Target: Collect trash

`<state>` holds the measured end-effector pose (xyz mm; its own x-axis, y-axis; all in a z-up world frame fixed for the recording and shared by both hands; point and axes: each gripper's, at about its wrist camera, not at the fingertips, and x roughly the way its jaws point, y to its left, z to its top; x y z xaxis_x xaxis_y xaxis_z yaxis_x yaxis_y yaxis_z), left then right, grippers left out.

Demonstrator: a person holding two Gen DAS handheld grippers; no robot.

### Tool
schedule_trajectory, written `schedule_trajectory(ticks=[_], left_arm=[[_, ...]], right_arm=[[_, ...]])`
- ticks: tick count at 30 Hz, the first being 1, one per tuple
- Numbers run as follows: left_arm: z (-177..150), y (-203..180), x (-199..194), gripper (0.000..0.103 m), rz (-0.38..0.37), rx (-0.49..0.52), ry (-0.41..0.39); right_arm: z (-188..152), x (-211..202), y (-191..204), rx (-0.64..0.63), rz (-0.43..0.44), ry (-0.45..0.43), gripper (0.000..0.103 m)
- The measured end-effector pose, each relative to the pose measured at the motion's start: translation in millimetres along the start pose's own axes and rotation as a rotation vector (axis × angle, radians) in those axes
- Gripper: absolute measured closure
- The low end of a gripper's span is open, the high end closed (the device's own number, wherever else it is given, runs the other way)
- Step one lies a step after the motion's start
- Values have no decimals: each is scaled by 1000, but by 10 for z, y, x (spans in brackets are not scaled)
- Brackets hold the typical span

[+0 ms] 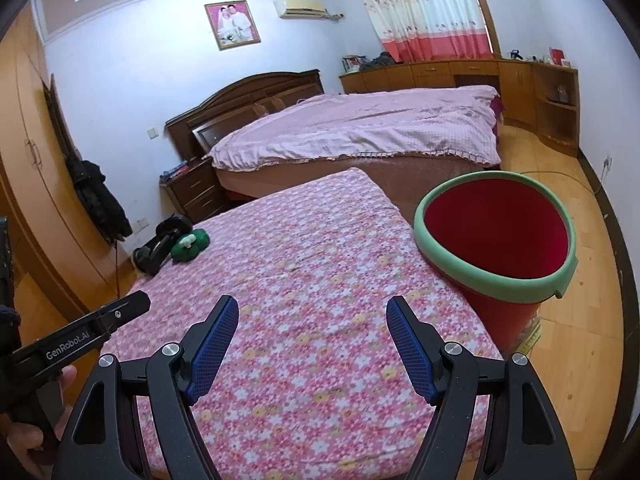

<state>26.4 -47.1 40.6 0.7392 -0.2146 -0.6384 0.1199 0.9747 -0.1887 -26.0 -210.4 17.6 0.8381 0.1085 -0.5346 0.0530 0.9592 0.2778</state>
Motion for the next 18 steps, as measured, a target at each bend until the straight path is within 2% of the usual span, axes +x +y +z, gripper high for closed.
schedule_trajectory(ticks=[3,12,18], left_arm=[[-26,19,-92,55,39,7,-23],[-68,29,-223,55,70,9,-83],[-88,26,-195,55,85,11,-79]], right_arm=[[-31,-40,61,-16,4,-7,26],[-84,-74,145,-36,13,-8,26],[-88,-39,129,-23,15,5,26]])
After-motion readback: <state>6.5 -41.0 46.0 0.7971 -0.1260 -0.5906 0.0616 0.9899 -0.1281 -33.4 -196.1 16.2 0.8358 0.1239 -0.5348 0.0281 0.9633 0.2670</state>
